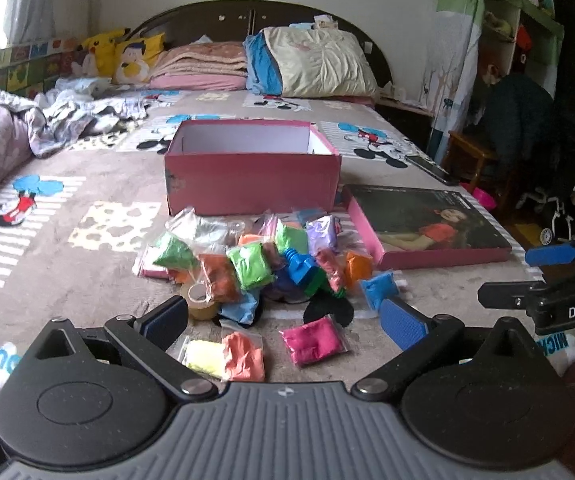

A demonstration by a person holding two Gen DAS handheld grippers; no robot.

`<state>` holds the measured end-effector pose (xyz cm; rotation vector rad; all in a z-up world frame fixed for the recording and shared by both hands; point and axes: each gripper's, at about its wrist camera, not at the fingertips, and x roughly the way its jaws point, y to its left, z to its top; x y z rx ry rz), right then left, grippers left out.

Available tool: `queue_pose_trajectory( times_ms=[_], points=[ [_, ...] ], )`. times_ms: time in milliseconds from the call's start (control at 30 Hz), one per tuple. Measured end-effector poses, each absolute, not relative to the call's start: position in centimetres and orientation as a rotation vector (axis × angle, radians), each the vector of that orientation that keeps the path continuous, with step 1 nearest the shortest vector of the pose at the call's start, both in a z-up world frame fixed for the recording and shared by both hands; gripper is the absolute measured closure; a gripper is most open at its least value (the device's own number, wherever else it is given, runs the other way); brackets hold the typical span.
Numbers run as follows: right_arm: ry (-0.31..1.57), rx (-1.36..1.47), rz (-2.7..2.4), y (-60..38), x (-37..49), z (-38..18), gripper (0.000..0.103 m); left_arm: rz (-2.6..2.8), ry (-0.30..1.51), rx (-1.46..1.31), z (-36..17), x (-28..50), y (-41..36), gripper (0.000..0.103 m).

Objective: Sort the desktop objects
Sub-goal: 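Move the left tool down onto the orange clay packet and close it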

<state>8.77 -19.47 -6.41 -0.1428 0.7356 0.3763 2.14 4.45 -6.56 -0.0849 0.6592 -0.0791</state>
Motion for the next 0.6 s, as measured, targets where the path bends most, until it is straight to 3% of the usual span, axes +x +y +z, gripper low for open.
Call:
queue_pose_trajectory(
  times_ms=[600],
  points=[
    [0.776, -0.128, 0.444, -18.3, 12.8, -11.1, 0.001, -0.049, 0.766, -0.104, -11.4, 5.5, 5.7, 0.001]
  ],
)
